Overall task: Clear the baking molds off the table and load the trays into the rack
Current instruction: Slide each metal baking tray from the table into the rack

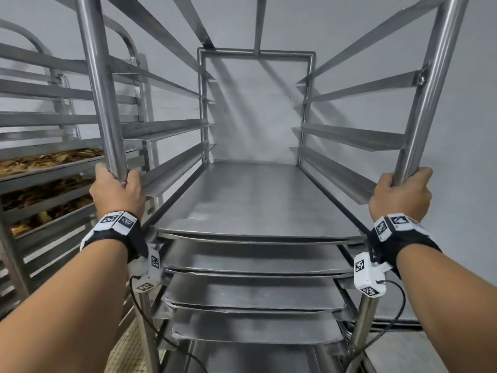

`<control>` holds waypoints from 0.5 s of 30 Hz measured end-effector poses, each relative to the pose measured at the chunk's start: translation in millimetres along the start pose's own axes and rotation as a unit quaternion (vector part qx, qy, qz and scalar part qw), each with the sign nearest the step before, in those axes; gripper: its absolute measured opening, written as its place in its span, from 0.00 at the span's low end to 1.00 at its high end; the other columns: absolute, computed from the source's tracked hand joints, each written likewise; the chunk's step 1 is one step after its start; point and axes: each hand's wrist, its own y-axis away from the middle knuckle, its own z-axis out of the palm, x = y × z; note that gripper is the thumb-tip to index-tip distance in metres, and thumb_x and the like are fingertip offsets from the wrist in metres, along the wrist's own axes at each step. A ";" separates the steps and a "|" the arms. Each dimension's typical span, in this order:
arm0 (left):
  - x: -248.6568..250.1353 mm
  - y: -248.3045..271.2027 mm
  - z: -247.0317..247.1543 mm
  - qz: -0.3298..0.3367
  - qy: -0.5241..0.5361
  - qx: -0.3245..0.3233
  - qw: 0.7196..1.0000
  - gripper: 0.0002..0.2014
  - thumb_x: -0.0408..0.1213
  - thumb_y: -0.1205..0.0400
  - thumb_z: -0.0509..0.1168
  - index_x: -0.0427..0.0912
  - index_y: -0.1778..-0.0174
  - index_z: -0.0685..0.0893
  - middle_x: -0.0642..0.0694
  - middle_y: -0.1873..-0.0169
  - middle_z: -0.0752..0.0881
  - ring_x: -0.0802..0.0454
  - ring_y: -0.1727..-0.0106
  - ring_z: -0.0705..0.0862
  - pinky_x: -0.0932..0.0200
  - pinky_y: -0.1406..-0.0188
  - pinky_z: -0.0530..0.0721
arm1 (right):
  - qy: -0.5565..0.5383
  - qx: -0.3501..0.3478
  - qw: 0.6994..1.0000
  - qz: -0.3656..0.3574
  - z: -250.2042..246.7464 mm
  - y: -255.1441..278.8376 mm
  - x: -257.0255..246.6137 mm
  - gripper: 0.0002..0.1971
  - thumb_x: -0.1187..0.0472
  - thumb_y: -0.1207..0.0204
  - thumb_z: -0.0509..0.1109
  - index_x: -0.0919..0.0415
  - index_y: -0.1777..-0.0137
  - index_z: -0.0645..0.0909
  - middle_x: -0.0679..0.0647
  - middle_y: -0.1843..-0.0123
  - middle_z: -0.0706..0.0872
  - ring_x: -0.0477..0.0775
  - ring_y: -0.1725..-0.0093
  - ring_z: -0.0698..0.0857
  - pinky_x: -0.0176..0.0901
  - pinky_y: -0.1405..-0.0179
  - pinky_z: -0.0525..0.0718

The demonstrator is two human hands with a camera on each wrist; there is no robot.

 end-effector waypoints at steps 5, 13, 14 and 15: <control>9.5 4.0 -6.0 -0.028 -0.021 -0.029 0.999 0.15 0.41 0.16 0.63 0.33 0.42 0.74 0.32 0.52 0.82 0.35 0.52 0.80 0.47 0.53 0.74 | 0.025 -0.057 0.998 0.017 -11.0 5.7 -8.0 0.14 0.57 0.18 0.61 0.66 0.40 0.67 0.65 0.56 0.81 0.67 0.63 0.82 0.58 0.63 0.85; 38.1 -23.2 -46.5 -0.105 -0.202 -0.225 0.947 0.37 0.53 0.18 0.68 0.30 0.24 0.64 0.25 0.31 0.77 0.26 0.33 0.79 0.39 0.36 0.79 | 0.176 -0.271 0.933 0.156 -53.3 -5.9 -61.1 0.27 0.59 0.23 0.71 0.71 0.29 0.66 0.73 0.31 0.77 0.72 0.37 0.81 0.57 0.40 0.81; 41.7 -29.7 -52.7 -0.102 -0.208 -0.231 0.945 0.40 0.54 0.20 0.70 0.30 0.23 0.62 0.26 0.29 0.75 0.26 0.32 0.78 0.38 0.34 0.79 | 0.204 -0.292 0.922 0.153 -59.3 -8.2 -70.3 0.32 0.55 0.27 0.74 0.70 0.29 0.66 0.71 0.30 0.76 0.71 0.36 0.80 0.57 0.37 0.81; 48.2 -31.9 -61.3 -0.074 -0.223 -0.224 0.946 0.41 0.54 0.22 0.71 0.31 0.23 0.62 0.26 0.28 0.73 0.26 0.31 0.77 0.37 0.33 0.79 | 0.228 -0.300 0.918 0.129 -68.9 -7.9 -82.4 0.36 0.51 0.29 0.75 0.68 0.28 0.67 0.70 0.29 0.74 0.71 0.34 0.79 0.58 0.35 0.80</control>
